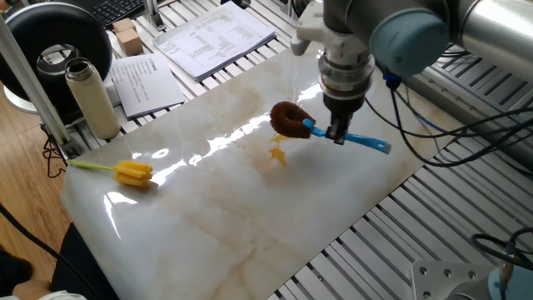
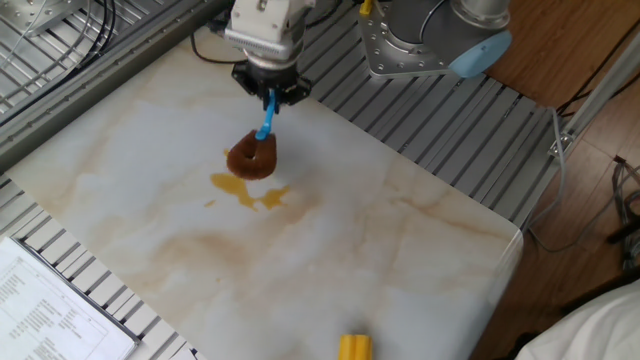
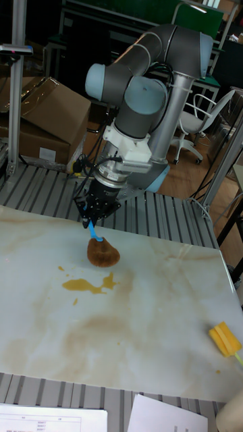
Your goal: Scrub the table with a brush
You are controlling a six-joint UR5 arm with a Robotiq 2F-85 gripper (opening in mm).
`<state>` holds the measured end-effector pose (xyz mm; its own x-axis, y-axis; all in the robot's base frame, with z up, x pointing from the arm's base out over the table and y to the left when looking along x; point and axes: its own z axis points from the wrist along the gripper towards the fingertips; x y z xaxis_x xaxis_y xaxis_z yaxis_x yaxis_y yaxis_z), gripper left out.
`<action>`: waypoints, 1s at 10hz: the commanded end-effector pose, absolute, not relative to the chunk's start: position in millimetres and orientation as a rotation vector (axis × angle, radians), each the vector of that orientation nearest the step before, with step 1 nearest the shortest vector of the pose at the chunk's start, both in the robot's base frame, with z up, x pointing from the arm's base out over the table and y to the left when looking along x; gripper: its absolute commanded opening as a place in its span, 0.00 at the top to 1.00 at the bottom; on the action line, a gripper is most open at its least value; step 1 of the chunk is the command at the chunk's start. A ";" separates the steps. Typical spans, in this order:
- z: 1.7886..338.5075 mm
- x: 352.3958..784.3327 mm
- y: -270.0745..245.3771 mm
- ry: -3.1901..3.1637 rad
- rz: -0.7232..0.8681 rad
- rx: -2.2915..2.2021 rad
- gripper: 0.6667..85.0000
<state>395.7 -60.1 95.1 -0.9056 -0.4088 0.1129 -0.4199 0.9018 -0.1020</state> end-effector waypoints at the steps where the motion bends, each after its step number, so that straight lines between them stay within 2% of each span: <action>1: 112.6 379.6 -65.9 -2.942 0.179 0.697 0.99; 4: 108.0 392.7 -58.2 -2.966 0.187 0.706 0.99; 6: 102.3 411.4 -69.0 -2.951 0.320 0.804 0.99; 8: 98.0 413.8 -69.0 -2.969 0.317 0.794 0.99; 10: 90.9 412.0 -57.6 -3.014 0.233 0.743 0.99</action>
<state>408.4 -66.4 96.9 -0.8739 -0.4753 0.1020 -0.4860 0.8586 -0.1631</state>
